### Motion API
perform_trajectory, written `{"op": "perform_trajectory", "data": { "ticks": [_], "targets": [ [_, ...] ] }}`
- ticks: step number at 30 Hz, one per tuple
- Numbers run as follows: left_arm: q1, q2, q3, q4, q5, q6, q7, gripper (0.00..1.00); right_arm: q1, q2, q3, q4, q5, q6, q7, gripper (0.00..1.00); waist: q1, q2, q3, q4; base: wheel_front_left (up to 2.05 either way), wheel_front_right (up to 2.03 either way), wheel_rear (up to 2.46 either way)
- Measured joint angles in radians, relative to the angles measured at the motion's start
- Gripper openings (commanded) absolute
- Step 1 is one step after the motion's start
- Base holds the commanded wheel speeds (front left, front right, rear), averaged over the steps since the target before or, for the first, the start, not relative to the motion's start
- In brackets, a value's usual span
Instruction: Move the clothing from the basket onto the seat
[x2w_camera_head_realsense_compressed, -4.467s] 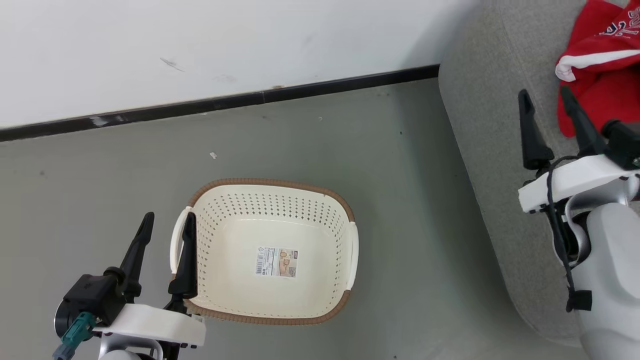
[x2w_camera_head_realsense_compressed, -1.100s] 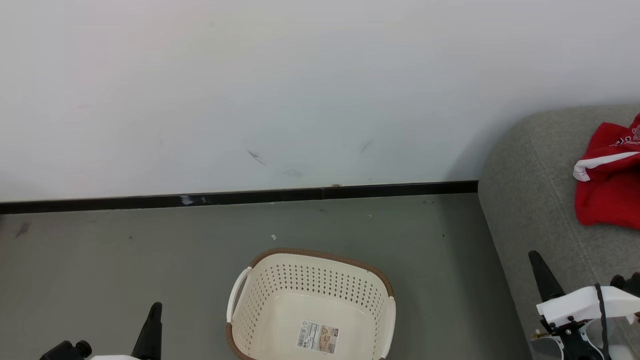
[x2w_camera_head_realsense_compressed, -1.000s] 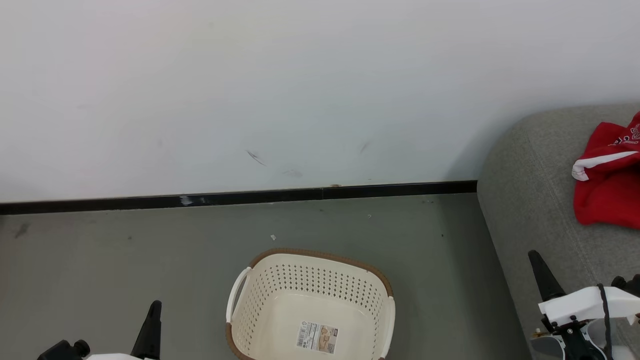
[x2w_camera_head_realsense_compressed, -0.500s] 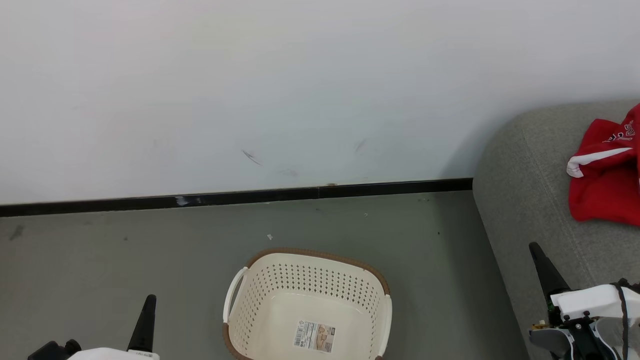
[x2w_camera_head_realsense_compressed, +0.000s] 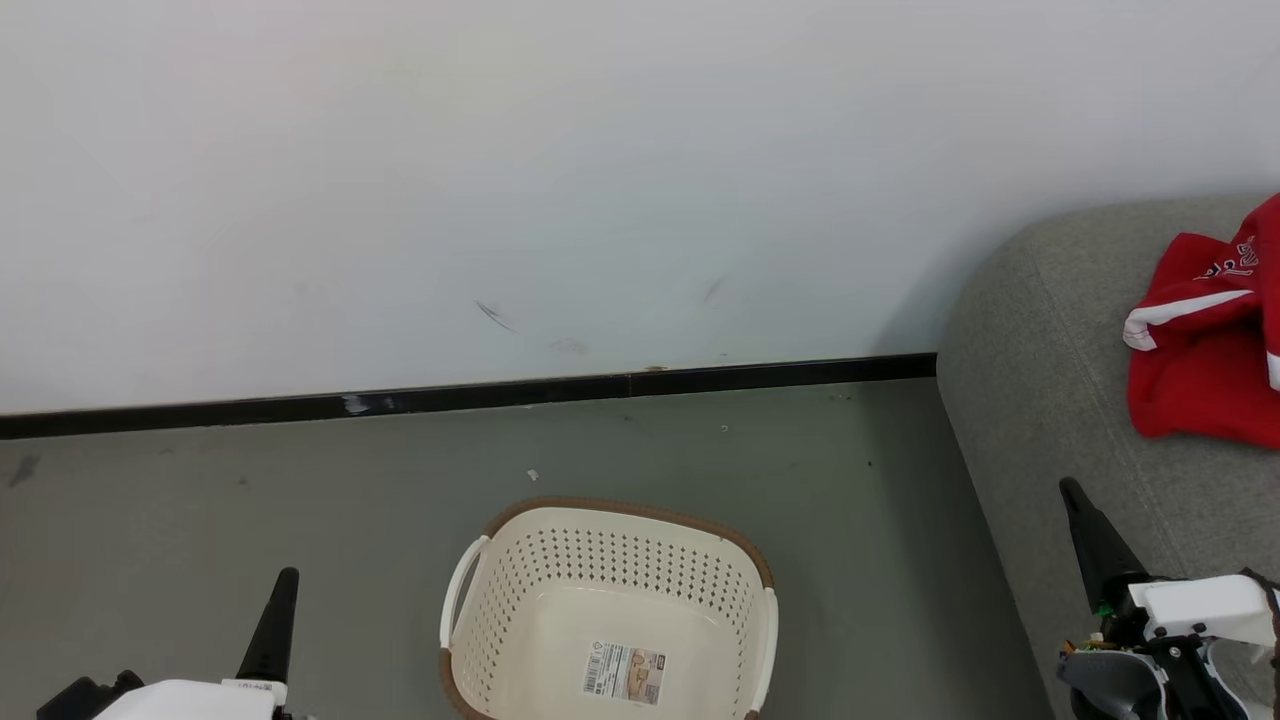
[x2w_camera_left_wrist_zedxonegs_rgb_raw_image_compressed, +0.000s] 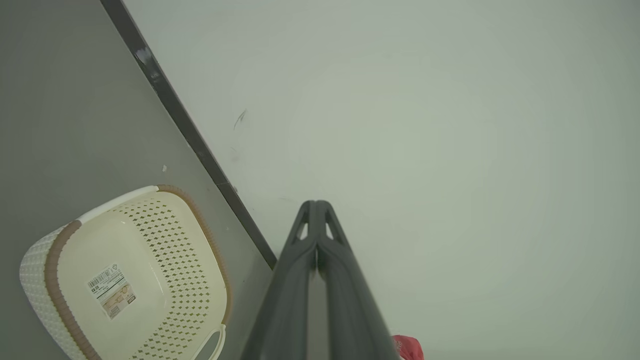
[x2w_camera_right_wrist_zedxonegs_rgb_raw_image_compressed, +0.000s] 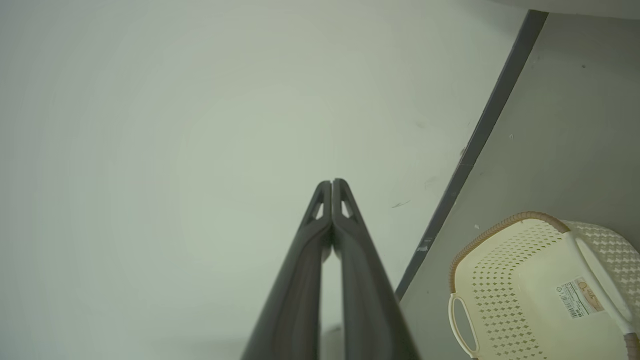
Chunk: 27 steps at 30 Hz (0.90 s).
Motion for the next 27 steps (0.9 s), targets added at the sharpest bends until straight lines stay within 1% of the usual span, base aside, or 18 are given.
{"op": "perform_trajectory", "data": {
  "ticks": [14,27],
  "targets": [
    [-0.029,-0.006,0.036,0.015,-0.151,-0.03,0.044,0.0,0.018,-0.001,0.001,-0.032,0.215,0.0,0.031,0.0,-0.0001,0.0,0.0,-0.01,0.0,0.0,0.0],
    [-0.029,-0.009,0.037,0.017,-0.16,-0.031,0.044,0.0,0.021,-0.001,0.012,-0.041,0.217,0.0,0.031,0.0,-0.0002,0.0,0.0,-0.01,0.0,0.0,0.0]
  ]
}}
